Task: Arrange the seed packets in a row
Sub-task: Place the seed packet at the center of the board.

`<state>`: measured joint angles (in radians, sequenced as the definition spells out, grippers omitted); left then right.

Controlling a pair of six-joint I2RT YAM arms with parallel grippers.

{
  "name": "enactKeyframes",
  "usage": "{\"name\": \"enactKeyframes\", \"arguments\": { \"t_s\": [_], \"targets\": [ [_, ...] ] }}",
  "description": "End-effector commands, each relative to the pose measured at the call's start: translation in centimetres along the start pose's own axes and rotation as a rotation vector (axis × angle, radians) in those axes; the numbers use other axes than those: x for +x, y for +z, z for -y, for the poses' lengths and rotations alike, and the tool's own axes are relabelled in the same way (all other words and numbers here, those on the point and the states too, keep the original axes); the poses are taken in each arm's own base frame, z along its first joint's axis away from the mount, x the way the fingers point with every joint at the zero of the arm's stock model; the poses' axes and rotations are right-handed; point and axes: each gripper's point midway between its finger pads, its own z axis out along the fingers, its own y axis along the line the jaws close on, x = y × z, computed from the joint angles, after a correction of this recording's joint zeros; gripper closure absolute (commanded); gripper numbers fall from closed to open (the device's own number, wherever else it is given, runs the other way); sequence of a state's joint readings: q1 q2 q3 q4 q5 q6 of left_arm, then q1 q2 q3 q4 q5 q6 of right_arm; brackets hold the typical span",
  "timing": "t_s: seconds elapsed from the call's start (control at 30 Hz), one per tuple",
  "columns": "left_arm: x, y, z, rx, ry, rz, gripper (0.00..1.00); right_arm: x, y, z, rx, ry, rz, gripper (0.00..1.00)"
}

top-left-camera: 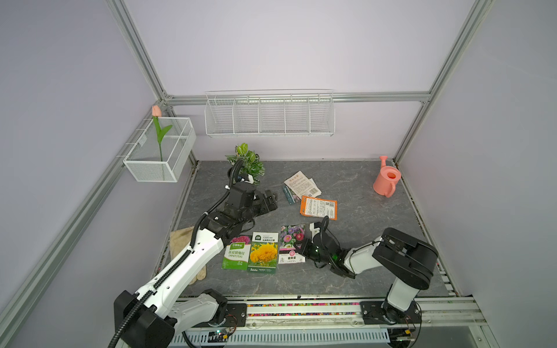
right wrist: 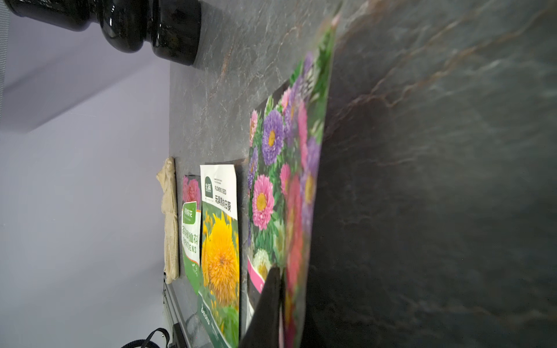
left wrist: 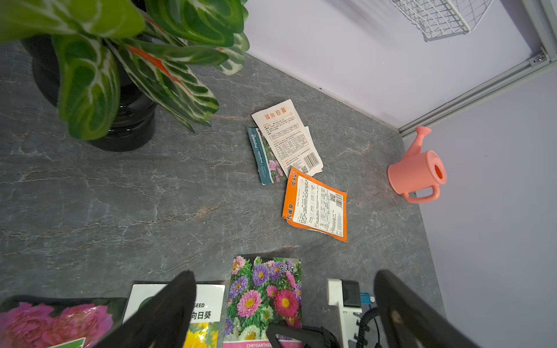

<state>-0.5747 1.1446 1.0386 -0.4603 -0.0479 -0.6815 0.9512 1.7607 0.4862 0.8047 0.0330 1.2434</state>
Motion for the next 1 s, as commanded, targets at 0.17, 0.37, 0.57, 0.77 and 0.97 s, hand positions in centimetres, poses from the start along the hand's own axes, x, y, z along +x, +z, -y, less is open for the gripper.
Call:
{"name": "enactKeyframes", "arguments": {
  "t_s": [0.17, 0.37, 0.57, 0.77, 0.97],
  "targets": [
    [-0.1, -0.1, -0.2, -0.001, -0.025, 0.011, 0.05, 1.3, -0.7, 1.0, 0.035, 0.015, -0.022, 0.9],
    [-0.1, -0.3, -0.1, 0.001, -0.028, 0.013, 0.05, 1.7, -0.8, 0.7, 0.039, 0.004, -0.031, 0.88],
    [-0.1, -0.4, -0.1, 0.002, -0.029, 0.015, 0.05, 2.1, -1.0, 0.7, 0.046, -0.002, -0.039, 0.88],
    [-0.1, -0.5, -0.1, 0.001, -0.03, 0.015, 0.05, 2.4, -1.0, 0.3, 0.048, -0.013, -0.044, 0.64],
    [0.0, -0.6, 0.0, 0.004, -0.029, 0.016, 0.05, 2.5, -1.2, 0.3, 0.074, -0.022, -0.044, 0.49]
  ]
}}
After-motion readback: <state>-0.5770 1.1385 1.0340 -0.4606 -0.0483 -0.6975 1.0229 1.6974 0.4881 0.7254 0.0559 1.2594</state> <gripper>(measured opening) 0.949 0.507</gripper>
